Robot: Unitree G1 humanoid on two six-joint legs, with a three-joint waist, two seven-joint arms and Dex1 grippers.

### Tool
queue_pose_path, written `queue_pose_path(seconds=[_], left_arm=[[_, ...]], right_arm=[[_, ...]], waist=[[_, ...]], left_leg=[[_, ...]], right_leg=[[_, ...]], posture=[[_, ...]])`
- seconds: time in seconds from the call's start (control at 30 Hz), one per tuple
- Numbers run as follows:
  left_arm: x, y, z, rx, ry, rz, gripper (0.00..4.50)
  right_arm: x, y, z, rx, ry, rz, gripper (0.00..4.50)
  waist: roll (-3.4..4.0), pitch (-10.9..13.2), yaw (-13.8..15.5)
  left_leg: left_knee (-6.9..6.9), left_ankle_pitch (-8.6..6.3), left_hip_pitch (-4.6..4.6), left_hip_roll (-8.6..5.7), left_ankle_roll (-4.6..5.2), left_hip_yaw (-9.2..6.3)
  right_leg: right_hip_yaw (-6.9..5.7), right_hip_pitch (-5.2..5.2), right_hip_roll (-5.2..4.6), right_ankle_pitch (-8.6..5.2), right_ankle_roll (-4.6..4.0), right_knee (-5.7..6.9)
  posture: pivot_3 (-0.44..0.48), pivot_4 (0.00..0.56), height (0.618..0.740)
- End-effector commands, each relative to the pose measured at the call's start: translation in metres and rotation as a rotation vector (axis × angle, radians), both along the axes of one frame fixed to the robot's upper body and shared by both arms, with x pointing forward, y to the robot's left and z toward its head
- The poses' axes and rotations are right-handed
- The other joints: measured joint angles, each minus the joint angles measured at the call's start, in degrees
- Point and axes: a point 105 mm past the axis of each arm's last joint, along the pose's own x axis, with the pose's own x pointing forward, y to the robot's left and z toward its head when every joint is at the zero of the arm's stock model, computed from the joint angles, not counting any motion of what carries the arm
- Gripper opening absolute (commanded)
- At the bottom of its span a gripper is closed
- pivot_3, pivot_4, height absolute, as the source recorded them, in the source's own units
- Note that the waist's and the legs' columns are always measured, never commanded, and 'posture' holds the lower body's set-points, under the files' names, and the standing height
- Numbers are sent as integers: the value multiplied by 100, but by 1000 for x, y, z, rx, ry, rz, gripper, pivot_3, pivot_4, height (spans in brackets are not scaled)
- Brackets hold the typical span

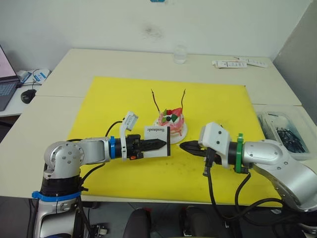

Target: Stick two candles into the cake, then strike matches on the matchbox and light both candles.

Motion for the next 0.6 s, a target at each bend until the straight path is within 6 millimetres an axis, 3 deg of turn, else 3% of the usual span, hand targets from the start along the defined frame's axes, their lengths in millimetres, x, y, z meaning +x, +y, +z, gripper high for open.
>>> queue_pose_path(seconds=[0.03,0.6], left_arm=[[-3,-1,8,-13,-24,-23,0],[-8,-7,11,-54,-24,-45,0]], right_arm=[[0,10,4,2,-46,31,35],[11,15,-10,-65,-61,68,35]], waist=[[0,0,1],[0,0,3]], left_leg=[[0,0,0,0,0,0],[2,0,0,-1,0,1]], right_leg=[[0,0,-1,0,0,0],[0,0,-8,1,0,3]], posture=[[0,150,740],[0,150,740]])
